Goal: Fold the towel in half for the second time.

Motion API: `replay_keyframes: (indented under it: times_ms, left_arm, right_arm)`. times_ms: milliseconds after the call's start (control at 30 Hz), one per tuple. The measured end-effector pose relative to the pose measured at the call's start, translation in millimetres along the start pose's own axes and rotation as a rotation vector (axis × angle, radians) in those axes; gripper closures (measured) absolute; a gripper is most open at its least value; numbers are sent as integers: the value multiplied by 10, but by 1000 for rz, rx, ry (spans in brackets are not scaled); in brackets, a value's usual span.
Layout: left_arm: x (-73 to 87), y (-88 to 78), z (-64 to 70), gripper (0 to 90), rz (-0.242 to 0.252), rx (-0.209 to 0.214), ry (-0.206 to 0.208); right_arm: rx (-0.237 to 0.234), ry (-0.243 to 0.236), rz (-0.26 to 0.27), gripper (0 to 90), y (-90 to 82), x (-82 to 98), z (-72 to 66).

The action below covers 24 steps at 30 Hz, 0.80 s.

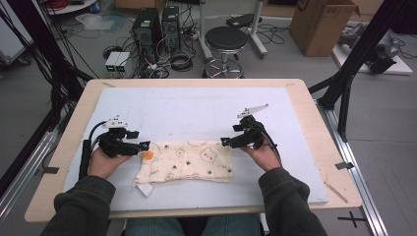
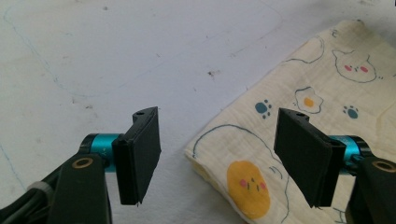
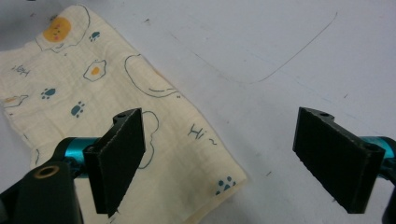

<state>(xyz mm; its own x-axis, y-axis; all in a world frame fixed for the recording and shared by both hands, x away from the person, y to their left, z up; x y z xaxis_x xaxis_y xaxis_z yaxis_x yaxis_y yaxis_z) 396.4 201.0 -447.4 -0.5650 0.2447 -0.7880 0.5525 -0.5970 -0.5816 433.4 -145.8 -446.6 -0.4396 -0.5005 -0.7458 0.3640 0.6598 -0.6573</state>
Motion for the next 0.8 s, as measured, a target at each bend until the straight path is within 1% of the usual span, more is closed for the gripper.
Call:
replay_keyframes:
  times_ms: [33, 67, 167, 200, 233, 333, 400, 533, 633, 667, 733, 800]
  left_arm:
    - [5, 10, -2, 333, 3, 2, -5]
    - [15, 14, -16, 342, -5, 2, 1]
    - [41, 34, -29, 346, -10, -2, -9]
    - [53, 40, -38, 346, -16, -7, -1]
    - [56, 47, -40, 346, -14, -9, -5]
    - [58, 49, -47, 346, -13, -14, -9]
    - [55, 47, -50, 362, -8, -12, -10]
    - [59, 56, -66, 387, -10, -8, -12]
    - [67, 74, -77, 404, -12, -10, -20]
    - [70, 79, -85, 421, -15, -12, -15]
    - [73, 89, -96, 439, -16, -13, -20]
    - [84, 100, -97, 467, -26, -18, -18]
  right_arm:
    - [-1, 3, -4, 204, 5, 5, 4]
    - [-7, 6, -7, 222, 9, 9, 10]
    - [-13, 16, -18, 247, 39, 26, 34]
    - [-11, 16, -24, 253, 46, 32, 43]
    - [-19, 24, -30, 271, 58, 40, 43]
    - [-15, 17, -45, 284, 85, 55, 58]
    - [-18, 23, -48, 306, 96, 58, 62]
    - [-14, 16, -60, 337, 119, 71, 75]
    - [-13, 19, -74, 394, 133, 87, 85]
    - [-13, 21, -82, 422, 138, 96, 91]
    - [-15, 34, -95, 471, 157, 111, 101]
    - [-17, 31, -108, 503, 183, 131, 109]
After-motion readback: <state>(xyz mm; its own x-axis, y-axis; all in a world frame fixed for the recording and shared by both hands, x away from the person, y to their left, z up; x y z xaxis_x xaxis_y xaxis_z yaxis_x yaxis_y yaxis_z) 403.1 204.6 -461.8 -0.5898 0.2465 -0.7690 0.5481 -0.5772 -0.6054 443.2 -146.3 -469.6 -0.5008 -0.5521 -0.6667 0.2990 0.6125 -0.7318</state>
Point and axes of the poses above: each handheld gripper's, and its own axes: y roughly forward along the jaws, x roughly out of its underside, z roughly to its right, the point moved 7 cm from there along y, roughly forward along the jaws, and after that the axes turned 5 degrees about -y, right-handed, at the moved point
